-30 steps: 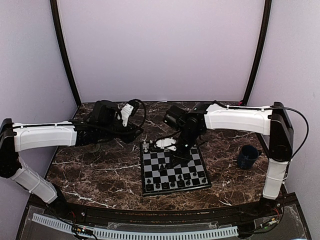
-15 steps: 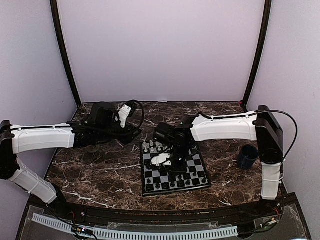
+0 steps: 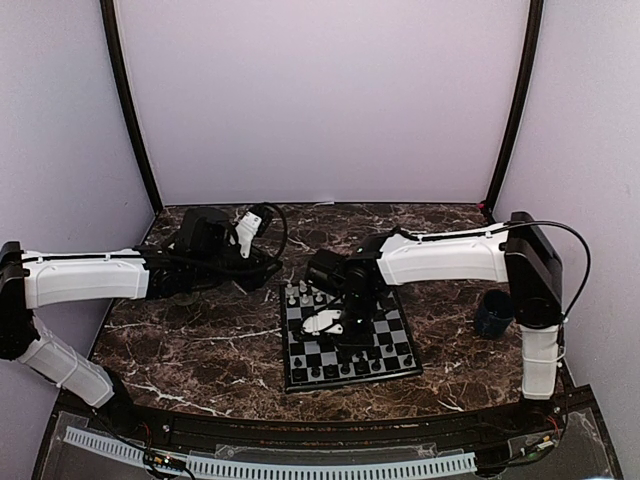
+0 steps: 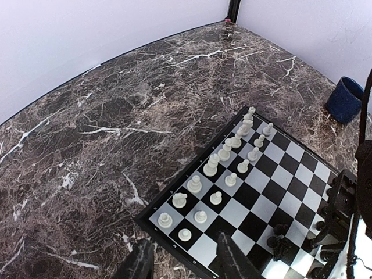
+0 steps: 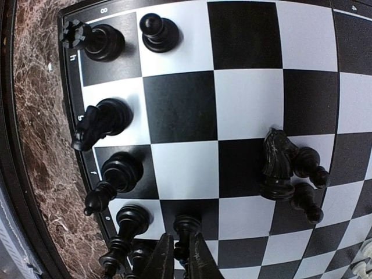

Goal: Set up the chess pieces on the board
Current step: Place the pawn at e7, then pick up the pawn from the chessboard.

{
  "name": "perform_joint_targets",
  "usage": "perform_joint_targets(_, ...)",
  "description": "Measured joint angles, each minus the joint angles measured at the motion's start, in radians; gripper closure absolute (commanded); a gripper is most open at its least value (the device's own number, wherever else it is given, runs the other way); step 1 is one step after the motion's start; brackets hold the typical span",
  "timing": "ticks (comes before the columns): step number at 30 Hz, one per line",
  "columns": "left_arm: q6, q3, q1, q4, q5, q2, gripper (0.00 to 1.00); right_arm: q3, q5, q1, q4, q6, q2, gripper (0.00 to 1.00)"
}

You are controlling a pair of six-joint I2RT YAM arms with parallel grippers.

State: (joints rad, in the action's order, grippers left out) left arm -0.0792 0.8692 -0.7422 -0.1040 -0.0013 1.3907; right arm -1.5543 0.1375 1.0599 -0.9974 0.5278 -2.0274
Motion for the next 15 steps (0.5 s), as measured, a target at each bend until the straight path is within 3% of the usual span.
perform_joint_targets(5, -0.002, -0.002, 0.0, 0.0, 0.0, -0.001, 0.6, -0.004, -0.001, 0.0, -0.004, 0.001, -0.01, 0.73)
perform_joint_targets(15, -0.002, 0.002, 0.0, 0.043, 0.055, 0.0, 0.61, -0.105, 0.047, -0.055, -0.056, -0.001, 0.03, 0.69)
